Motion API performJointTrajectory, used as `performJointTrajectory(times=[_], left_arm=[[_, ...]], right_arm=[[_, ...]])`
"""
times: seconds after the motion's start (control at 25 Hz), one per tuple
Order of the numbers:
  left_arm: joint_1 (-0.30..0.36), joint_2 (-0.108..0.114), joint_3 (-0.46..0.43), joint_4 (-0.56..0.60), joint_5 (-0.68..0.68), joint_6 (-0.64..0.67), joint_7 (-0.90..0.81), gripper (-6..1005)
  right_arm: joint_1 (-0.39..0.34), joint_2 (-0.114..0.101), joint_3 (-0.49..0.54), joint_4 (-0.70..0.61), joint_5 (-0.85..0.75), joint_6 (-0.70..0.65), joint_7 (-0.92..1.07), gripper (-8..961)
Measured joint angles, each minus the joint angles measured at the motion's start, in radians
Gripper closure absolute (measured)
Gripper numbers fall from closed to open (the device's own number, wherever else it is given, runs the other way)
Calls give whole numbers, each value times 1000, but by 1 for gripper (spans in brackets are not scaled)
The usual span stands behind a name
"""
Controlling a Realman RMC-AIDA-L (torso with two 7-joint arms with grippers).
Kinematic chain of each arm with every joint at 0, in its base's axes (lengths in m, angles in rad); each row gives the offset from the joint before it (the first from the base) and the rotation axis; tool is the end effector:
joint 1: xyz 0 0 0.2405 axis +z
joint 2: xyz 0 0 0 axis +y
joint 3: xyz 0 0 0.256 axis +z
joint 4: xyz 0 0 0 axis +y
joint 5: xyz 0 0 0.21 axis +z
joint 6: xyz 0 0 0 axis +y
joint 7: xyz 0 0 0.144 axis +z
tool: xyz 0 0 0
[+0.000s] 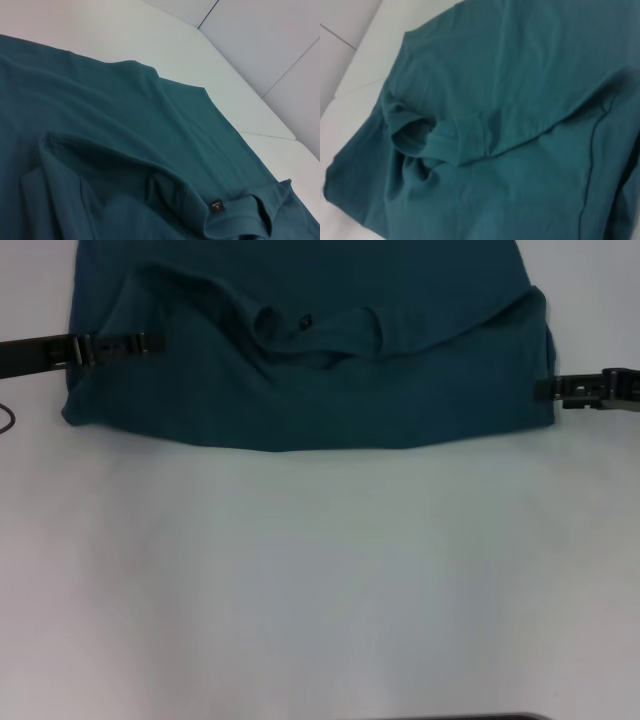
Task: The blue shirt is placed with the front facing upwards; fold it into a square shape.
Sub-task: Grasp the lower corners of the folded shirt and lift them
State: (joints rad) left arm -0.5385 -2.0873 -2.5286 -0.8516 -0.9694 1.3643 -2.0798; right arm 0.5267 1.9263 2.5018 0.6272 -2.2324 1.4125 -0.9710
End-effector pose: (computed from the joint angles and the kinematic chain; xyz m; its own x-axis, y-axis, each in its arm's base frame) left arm -0.2832 0.3655 0.0392 0.4297 0.7189 0.5465 0.8929 -0.4283 -0.1386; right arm 0.3324 0.3429 0.0547 0.2775 -0.8648 -0.4185 -0.9599 -0.2671 -0.0845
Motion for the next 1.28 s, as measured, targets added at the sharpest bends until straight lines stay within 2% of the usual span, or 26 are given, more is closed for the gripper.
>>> performJointTrajectory(times=[0.12, 0.36, 0.76, 1.04, 1.28], left_arm=[[0, 0, -2, 0, 0, -2, 0, 123], [0, 0, -2, 0, 0, -4, 1, 124], [-5, 0, 0, 0, -2, -14, 1, 124], [-8, 0, 1, 0, -1, -27, 1, 123], [-11, 0, 1, -1, -1, -28, 1, 123]], right_arm=[[6, 9, -4, -3, -11, -25, 0, 145], [10, 12, -5, -12, -13, -46, -1, 144], [23, 29, -5, -42, -13, -70, -12, 145], [25, 31, -4, -53, -10, -59, -13, 149], [25, 31, -4, -61, -12, -90, -7, 281]])
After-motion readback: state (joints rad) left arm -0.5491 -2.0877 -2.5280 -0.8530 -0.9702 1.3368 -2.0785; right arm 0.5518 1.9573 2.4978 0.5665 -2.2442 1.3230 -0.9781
